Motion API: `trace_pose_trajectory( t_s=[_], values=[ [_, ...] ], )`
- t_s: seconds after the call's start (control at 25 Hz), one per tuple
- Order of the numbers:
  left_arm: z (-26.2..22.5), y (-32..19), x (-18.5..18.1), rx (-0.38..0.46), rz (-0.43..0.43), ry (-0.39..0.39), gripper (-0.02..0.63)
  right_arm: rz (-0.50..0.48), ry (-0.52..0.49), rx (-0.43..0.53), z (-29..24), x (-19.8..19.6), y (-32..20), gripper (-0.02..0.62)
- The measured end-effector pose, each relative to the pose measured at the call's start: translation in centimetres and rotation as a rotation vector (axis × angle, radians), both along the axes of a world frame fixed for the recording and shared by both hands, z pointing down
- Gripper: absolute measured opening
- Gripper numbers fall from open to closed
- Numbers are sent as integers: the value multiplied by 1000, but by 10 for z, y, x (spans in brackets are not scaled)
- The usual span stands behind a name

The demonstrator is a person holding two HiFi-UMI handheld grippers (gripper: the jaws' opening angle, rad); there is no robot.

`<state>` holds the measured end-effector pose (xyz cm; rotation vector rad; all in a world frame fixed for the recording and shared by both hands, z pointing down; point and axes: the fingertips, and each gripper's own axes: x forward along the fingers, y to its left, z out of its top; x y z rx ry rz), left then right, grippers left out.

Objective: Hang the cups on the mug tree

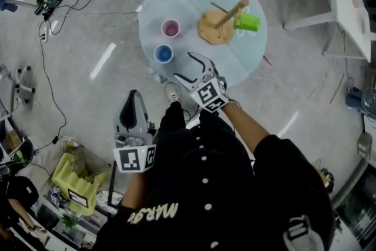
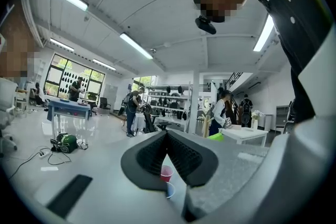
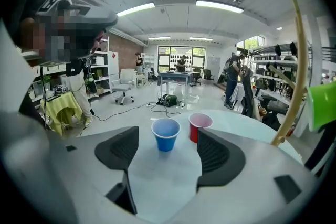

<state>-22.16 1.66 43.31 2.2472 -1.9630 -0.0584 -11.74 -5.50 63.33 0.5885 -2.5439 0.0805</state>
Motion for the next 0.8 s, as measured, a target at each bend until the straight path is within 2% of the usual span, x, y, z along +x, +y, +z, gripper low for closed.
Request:
trace_pose_trajectory(
  t_s=[0.44,0.68,0.8],
  values=[
    [11,18,-38,-23,-80,10,-3,36,4,-110,66,-43,-5,353],
    [13,23,-49,-11,-106,10,-3,43,29,-123,96,-60,-14,357],
    [18,25,-57,-36,-121,7,-4,47,38,-128,108,-69,-19,359]
  ],
)
